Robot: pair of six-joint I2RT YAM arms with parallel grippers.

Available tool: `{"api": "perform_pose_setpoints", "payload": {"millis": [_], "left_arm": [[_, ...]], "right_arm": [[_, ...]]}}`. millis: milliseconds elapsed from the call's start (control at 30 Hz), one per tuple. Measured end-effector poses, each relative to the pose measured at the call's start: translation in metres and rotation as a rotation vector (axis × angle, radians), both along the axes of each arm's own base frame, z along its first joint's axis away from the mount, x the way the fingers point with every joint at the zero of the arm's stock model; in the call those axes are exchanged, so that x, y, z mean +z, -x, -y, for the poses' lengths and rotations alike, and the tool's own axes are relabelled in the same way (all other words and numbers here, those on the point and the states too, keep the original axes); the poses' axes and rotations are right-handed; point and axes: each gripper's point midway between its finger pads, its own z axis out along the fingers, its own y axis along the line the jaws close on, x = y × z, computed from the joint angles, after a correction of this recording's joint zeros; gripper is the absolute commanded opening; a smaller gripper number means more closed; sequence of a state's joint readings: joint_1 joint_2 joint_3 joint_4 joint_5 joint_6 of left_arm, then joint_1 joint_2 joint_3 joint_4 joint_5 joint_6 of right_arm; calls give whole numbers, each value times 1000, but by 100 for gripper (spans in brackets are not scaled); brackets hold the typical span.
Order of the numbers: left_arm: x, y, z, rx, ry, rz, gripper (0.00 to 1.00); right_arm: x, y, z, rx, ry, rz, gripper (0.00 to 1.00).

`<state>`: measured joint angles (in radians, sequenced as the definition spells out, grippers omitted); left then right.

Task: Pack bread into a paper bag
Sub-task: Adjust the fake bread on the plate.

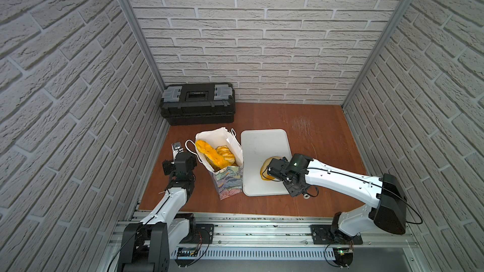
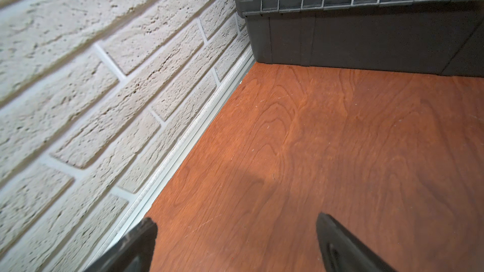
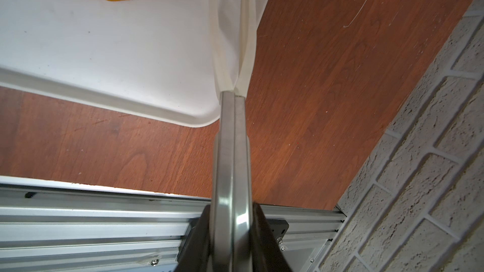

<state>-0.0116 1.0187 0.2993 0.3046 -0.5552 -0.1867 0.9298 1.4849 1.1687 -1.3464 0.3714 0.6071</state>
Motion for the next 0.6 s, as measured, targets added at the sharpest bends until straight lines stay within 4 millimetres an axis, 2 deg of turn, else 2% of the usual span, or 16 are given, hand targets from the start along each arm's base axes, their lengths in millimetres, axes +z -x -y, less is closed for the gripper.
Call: {"api": "perform_pose_setpoints", "payload": {"millis": [367,600], "left_arm": [[0,0,0,-2,-1,-1,98],[-1,-1,1,-4,-1,-4,98]], "right_arm": [[-11,-35,-2,7,-25,14,2],[-10,-72,-16,32,-64,54,2]]}}
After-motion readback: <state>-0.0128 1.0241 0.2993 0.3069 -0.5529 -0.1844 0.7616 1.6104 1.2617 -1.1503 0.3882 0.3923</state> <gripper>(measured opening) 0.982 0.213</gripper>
